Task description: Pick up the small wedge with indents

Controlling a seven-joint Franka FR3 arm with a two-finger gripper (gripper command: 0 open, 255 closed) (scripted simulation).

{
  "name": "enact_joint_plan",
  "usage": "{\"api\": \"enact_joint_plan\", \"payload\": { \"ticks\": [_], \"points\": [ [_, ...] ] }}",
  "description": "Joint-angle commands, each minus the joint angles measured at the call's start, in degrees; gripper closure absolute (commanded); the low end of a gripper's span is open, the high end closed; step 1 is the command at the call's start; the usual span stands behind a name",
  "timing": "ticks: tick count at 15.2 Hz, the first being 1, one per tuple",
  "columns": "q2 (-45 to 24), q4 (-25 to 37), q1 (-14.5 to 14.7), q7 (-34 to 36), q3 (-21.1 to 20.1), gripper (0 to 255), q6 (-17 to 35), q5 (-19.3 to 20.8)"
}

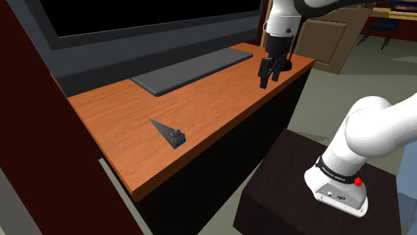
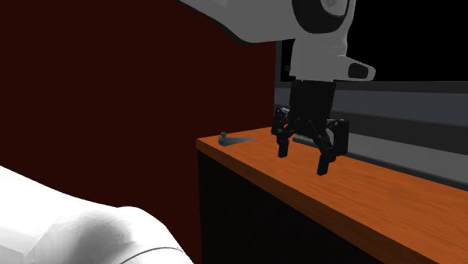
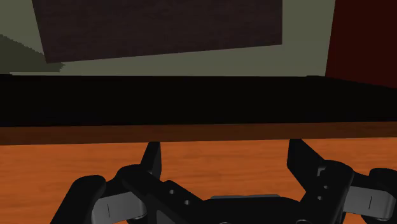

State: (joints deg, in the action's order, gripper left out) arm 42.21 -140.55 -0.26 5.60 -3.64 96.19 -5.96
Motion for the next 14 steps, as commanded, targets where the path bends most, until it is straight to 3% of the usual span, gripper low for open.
{"api": "enact_joint_plan", "payload": {
  "ticks": [1, 8, 14],
  "points": [
    [0.0, 0.0, 0.0, 0.0, 0.0, 0, 0.0, 0.0],
    [-9.0, 7.1, 2.5, 10.1, -8.8, 0, 2.8, -3.5],
    [-18.9, 15.8, 3.4, 19.1, -15.8, 0, 4.5, -3.7]
  ]
}}
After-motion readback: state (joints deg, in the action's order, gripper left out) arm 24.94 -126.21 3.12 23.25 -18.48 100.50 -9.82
